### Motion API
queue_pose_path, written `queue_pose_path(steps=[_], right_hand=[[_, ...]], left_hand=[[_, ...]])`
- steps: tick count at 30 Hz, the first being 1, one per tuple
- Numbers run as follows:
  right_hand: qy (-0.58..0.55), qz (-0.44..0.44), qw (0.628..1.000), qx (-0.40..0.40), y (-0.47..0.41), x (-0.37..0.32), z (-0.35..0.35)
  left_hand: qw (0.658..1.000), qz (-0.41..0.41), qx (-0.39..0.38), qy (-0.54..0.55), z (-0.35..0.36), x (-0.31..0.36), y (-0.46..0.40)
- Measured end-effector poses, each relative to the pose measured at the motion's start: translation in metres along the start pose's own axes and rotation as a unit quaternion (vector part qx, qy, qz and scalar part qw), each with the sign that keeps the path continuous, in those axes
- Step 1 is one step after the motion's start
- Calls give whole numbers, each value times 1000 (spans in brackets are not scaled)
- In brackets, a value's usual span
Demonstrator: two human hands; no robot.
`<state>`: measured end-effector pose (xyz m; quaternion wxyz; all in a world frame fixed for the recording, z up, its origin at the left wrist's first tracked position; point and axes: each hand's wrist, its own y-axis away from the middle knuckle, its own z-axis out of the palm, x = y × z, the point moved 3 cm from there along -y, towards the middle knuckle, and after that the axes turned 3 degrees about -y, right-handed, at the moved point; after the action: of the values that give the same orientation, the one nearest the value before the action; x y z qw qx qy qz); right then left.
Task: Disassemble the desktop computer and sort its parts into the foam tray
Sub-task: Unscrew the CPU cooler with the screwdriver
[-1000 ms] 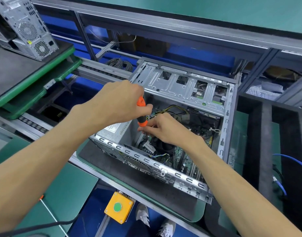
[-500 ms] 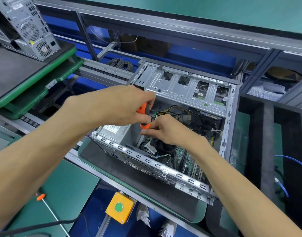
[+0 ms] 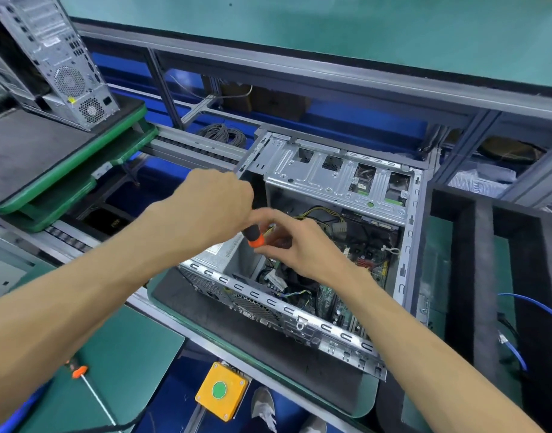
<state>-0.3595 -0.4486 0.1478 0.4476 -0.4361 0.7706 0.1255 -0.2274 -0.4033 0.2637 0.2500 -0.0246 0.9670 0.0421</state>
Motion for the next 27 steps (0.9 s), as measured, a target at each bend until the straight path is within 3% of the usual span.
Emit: queue_pose_path(steps=[3, 6, 9, 12, 17, 22, 27], right_hand=[[46, -4, 999, 2, 1, 3, -7], [84, 19, 995, -44, 2, 8, -5], [19, 56, 996, -60, 3, 11, -3], [6, 36, 998, -44, 1, 5, 2], [-20, 16, 1000, 4, -13, -3, 8], [-125, 64, 989, -40, -13, 6, -6], [-140, 45, 989, -22, -6, 6, -4]], left_hand=[[973, 127, -59, 183, 0, -2, 8], [959, 201, -63, 188, -2, 1, 5], [964, 202, -48, 167, 2, -6, -3], [971, 177, -34, 159, 2, -8, -10], [994, 103, 27, 26, 4, 5, -8], [963, 212, -3, 167, -3, -11, -3], [962, 227, -10, 154, -20, -5, -10]])
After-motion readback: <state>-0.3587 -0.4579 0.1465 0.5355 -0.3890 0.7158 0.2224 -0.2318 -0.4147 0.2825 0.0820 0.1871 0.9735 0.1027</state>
